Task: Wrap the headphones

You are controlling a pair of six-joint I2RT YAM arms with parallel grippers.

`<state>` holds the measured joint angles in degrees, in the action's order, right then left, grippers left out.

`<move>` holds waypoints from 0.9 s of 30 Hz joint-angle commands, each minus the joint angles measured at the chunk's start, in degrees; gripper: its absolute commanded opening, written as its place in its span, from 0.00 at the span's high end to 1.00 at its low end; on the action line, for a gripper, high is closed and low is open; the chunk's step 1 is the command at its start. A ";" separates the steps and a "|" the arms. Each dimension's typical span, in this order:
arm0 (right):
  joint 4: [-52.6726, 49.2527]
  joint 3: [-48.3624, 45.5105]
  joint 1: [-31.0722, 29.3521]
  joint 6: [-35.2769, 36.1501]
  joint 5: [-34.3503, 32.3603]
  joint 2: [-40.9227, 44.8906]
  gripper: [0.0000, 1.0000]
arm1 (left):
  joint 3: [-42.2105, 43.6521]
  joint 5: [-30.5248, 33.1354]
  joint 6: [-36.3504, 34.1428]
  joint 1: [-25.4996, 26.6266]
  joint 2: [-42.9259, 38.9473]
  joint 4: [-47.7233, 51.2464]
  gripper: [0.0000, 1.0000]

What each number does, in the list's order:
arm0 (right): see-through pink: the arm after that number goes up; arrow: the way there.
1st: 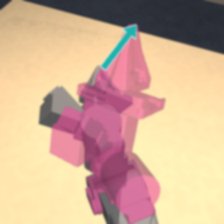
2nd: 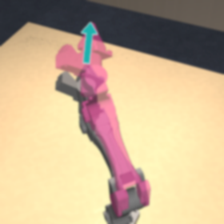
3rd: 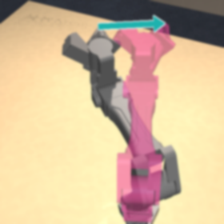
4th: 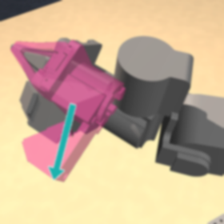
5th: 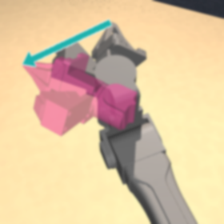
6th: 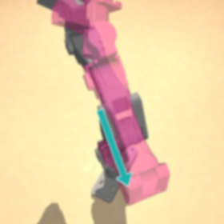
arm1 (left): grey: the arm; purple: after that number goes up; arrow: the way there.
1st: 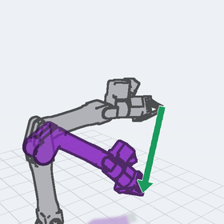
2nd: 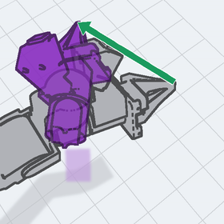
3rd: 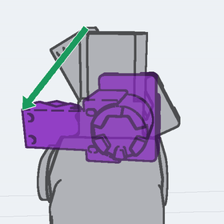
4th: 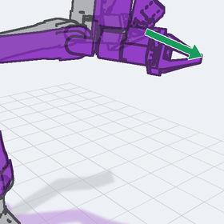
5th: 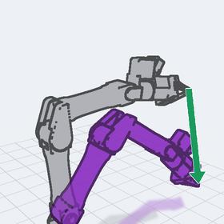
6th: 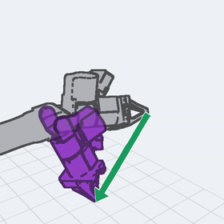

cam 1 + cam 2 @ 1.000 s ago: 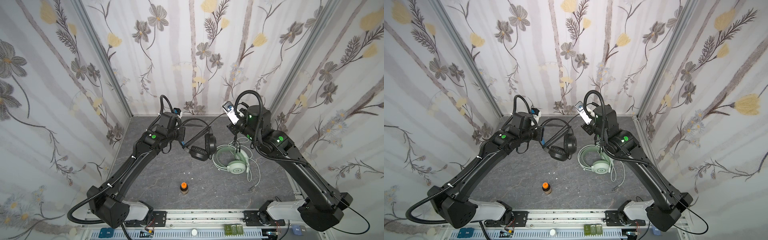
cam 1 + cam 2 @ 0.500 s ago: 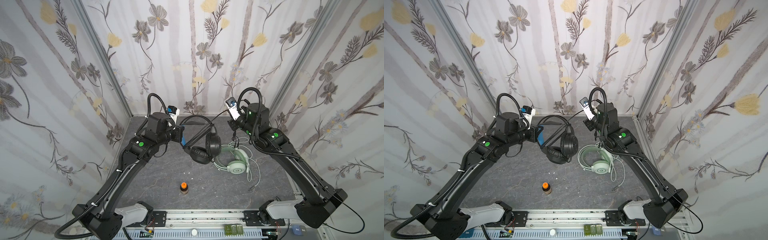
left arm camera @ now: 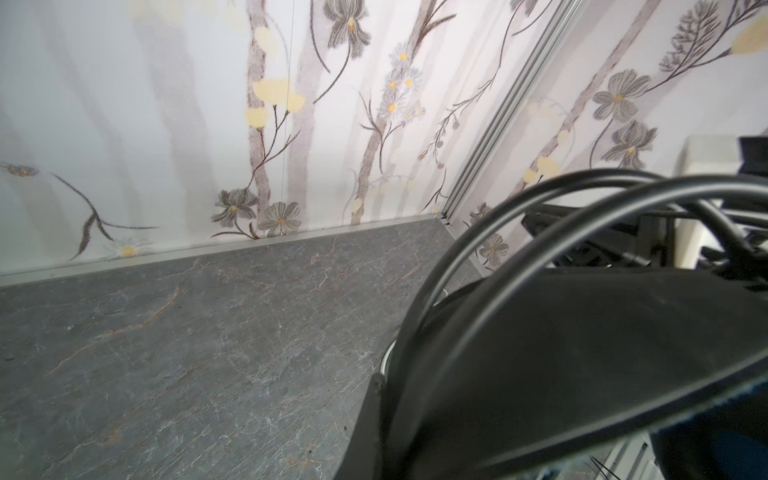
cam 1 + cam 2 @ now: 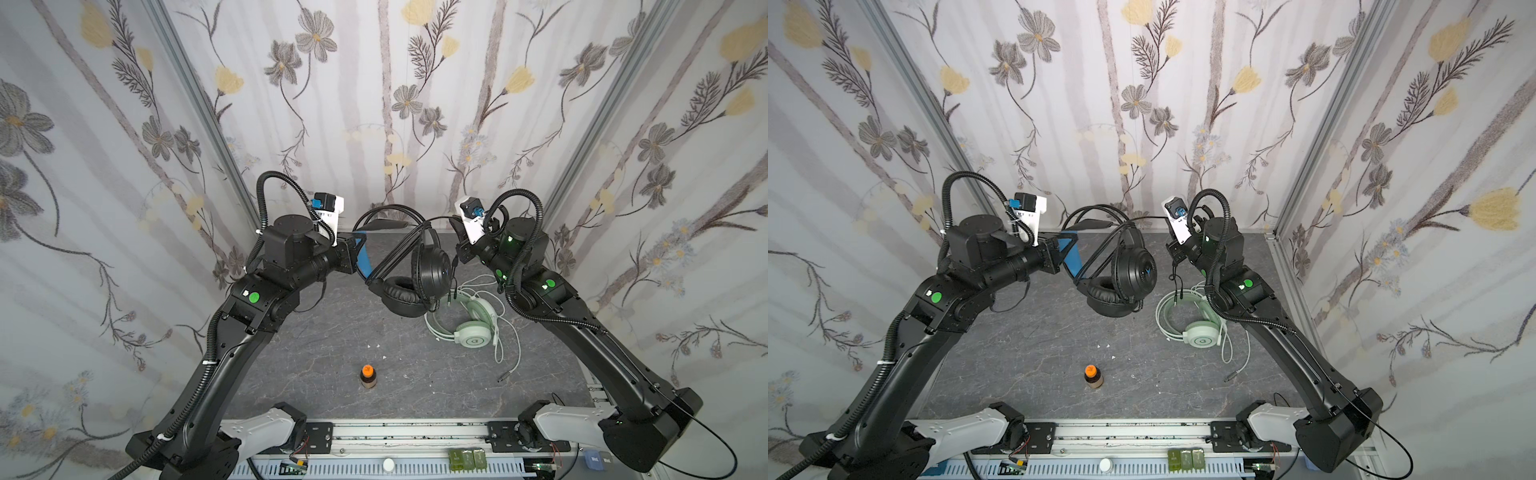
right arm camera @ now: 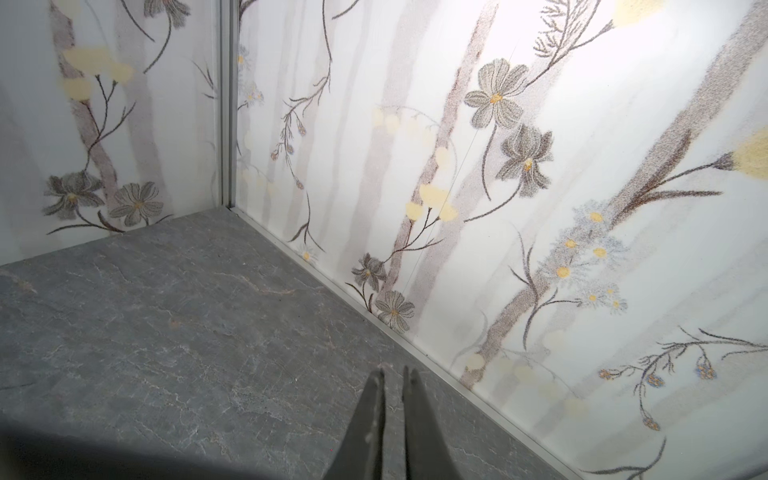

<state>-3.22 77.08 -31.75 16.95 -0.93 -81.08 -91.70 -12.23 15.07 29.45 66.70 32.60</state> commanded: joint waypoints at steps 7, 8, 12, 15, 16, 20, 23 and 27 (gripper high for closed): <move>12.89 -3.13 0.02 -6.07 8.00 -0.13 0.82 | -5.56 -2.27 5.15 0.38 1.15 -4.30 1.00; 14.23 -4.02 0.03 -6.88 8.53 0.02 0.81 | -6.09 -2.02 5.76 0.43 1.45 -4.54 1.00; 18.49 -7.04 0.03 -9.77 11.38 0.69 0.76 | -8.34 -1.71 8.64 0.41 3.11 -4.77 1.00; 21.77 -9.83 0.11 -11.95 13.30 1.28 0.67 | -9.89 -1.43 10.40 0.41 4.42 -4.78 1.00; 22.50 -10.64 0.11 -12.66 14.08 1.27 0.65 | -10.24 -1.67 10.72 0.42 4.77 -4.75 1.00; 24.94 -13.33 0.13 -15.37 18.41 0.76 0.58 | -11.02 -2.50 12.21 0.43 5.29 -5.60 1.00; 26.04 -15.23 0.03 -17.08 21.64 0.39 0.54 | -11.83 -2.89 12.49 0.48 6.21 -5.29 1.00; 29.14 -18.67 -0.13 -19.50 23.24 0.61 0.51 | -11.92 -3.06 12.69 0.48 6.90 -4.68 1.00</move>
<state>20.64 59.79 -31.70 0.62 19.27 -80.34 -103.04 -14.63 25.36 29.91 73.34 31.51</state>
